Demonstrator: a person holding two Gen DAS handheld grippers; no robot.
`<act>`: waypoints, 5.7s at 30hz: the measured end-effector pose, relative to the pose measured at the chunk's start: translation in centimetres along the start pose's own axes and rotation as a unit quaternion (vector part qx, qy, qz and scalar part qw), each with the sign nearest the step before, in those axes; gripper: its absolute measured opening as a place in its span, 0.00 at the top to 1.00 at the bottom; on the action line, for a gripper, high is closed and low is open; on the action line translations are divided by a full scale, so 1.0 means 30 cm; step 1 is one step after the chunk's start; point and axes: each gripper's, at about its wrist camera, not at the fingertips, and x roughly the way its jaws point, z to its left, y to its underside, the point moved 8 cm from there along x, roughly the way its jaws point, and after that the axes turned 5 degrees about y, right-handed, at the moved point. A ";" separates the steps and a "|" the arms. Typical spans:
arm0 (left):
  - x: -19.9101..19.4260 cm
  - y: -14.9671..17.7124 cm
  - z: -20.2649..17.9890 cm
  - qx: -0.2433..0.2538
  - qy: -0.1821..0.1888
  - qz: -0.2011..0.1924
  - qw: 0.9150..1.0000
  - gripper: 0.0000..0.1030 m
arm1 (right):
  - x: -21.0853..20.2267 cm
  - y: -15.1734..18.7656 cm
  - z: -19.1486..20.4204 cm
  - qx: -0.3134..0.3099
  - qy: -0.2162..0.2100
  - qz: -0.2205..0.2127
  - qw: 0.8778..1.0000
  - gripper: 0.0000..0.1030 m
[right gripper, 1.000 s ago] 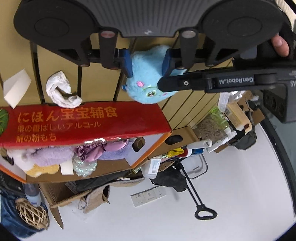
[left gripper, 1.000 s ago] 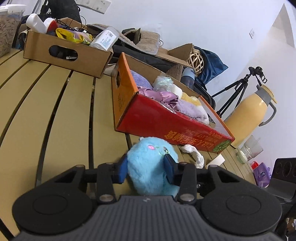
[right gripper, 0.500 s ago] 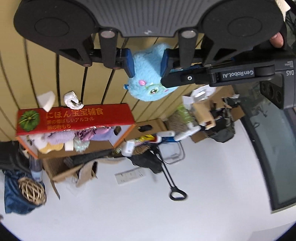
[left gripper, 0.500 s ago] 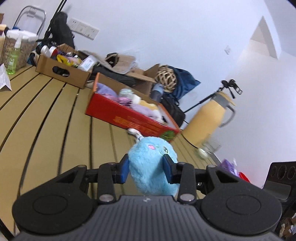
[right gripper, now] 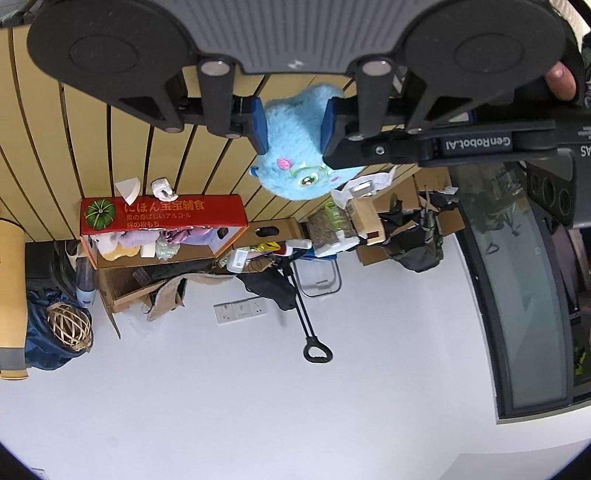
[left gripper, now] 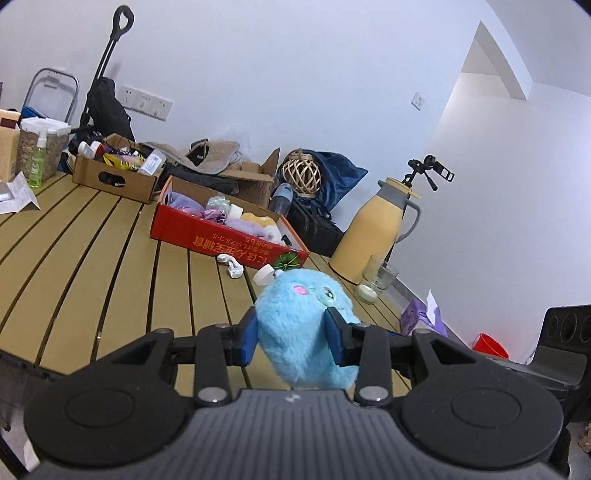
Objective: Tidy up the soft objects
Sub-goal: 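Carry the blue plush toy with both grippers over the box, then lower the plush into the box and open both grippers, then move both grippers back toward the white cloth and white foam wedge, then close the left gripper on the crumpled white cloth while the right gripper closes on the white foam wedge, then carry the white cloth and white wedge in both grippers over the box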
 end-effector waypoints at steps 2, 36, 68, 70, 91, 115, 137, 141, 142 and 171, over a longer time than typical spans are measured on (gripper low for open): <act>-0.019 0.000 -0.013 0.002 0.002 -0.005 1.000 0.63 | -0.033 0.002 0.013 -0.006 -0.001 -0.005 1.000 0.71; 1.144 -0.491 0.747 0.007 -0.098 0.135 0.986 0.67 | 1.319 -0.436 -0.565 0.070 0.026 0.138 0.988 0.79; 0.012 -0.238 0.266 0.161 -0.196 -0.044 0.966 0.17 | 0.210 -0.309 -0.329 -0.082 0.117 -0.006 0.990 0.37; -0.051 -0.153 0.226 0.158 -0.190 -0.044 0.968 0.11 | 0.125 -0.209 -0.283 -0.091 0.122 -0.005 0.988 0.33; 0.071 0.104 0.220 0.163 -0.206 0.031 0.964 0.02 | -0.028 0.157 -0.336 -0.021 0.183 0.021 0.983 0.20; 0.969 -0.101 0.432 0.191 -0.130 0.136 0.963 0.10 | 0.763 -0.116 -0.694 -0.053 0.123 0.094 0.987 0.30; 1.168 -0.095 0.389 0.209 -0.050 0.175 0.961 0.86 | 0.837 -0.135 -0.765 -0.043 0.127 0.112 0.985 0.79; 0.990 -0.123 0.318 0.200 -0.046 0.143 0.968 0.86 | 0.739 -0.147 -0.727 -0.043 0.138 0.094 0.985 0.79; 0.936 -0.126 0.298 0.201 -0.043 0.135 0.969 0.86 | 0.697 -0.148 -0.713 -0.042 0.141 0.088 0.985 0.79; 0.191 -0.146 0.100 0.143 -0.051 -0.002 0.988 0.84 | 0.060 -0.153 -0.234 -0.051 0.092 -0.005 0.994 0.79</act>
